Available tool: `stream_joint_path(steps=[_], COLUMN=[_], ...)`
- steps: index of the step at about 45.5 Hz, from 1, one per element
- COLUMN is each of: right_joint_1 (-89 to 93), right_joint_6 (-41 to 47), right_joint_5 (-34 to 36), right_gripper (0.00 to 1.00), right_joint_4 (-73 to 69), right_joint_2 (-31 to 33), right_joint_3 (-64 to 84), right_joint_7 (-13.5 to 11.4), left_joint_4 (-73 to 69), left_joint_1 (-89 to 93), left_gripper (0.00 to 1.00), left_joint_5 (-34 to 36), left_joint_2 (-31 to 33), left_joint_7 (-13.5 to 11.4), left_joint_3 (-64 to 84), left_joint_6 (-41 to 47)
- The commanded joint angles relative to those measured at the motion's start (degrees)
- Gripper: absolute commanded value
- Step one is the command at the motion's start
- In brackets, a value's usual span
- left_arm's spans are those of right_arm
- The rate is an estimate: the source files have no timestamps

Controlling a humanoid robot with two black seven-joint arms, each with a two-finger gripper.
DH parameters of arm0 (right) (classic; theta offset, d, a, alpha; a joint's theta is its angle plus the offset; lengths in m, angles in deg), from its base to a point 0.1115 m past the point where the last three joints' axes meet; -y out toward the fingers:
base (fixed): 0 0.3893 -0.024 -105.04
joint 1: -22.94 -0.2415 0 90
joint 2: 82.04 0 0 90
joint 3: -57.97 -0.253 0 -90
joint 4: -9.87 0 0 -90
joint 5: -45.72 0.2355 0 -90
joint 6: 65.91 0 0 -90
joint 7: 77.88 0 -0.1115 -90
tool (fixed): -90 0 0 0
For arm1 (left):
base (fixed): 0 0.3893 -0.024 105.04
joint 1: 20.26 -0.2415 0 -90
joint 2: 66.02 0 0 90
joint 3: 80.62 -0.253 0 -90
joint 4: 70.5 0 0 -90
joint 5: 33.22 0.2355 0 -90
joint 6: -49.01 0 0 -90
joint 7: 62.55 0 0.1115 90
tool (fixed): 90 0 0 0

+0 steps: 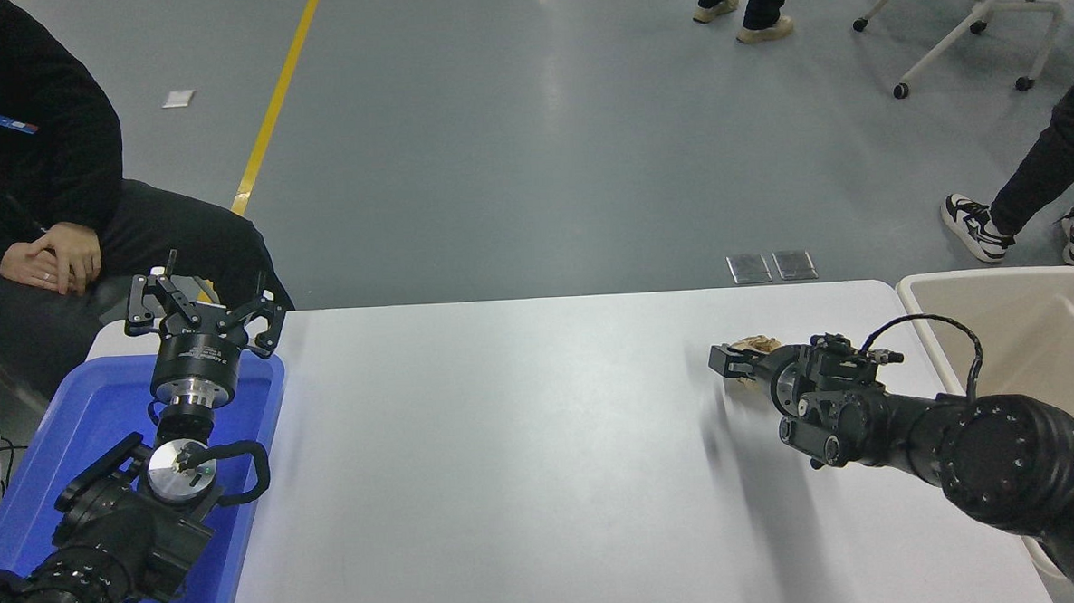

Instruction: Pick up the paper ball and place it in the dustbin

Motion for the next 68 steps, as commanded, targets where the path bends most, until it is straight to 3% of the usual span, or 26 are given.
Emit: stream_joint_path(steps=[1, 25, 49, 63, 68], right_joint_1=[1.0, 1.7, 1.9, 1.7, 0.8], right_joint_6=[-0.1, -0.4, -0.4, 0.0, 0.5], right_joint_5=[-2.2, -4.5, -4.5, -4.3, -4.2], right_gripper=[0.99, 0.89, 0.45, 0.32, 0.31], right_joint_4=[0.4, 0.4, 0.4, -0.4, -1.5], right_joint_2=[-0.1, -0.1, -0.1, -0.1, -0.1], right_joint_3=[0.0, 0.0, -0.5, -2.3, -4.3], right_joint_7=[0.0, 0.0, 0.0, 0.2, 1.1], left_joint_4=[0.0, 0.0, 0.0, 0.0, 0.0], left_joint_1=[0.0, 0.0, 0.0, 0.0, 0.0], left_gripper=[0.99, 0.99, 0.99, 0.99, 0.99], left_joint_5=[-0.1, 0.0, 0.0, 0.0, 0.0], left_joint_2=[0.0, 0.0, 0.0, 0.0, 0.0], left_joint_7=[0.0, 0.0, 0.0, 0.0, 0.0], left_joint_3=[0.0, 0.0, 0.0, 0.0, 0.0], left_joint_6=[0.0, 0.0, 0.0, 0.0, 0.0])
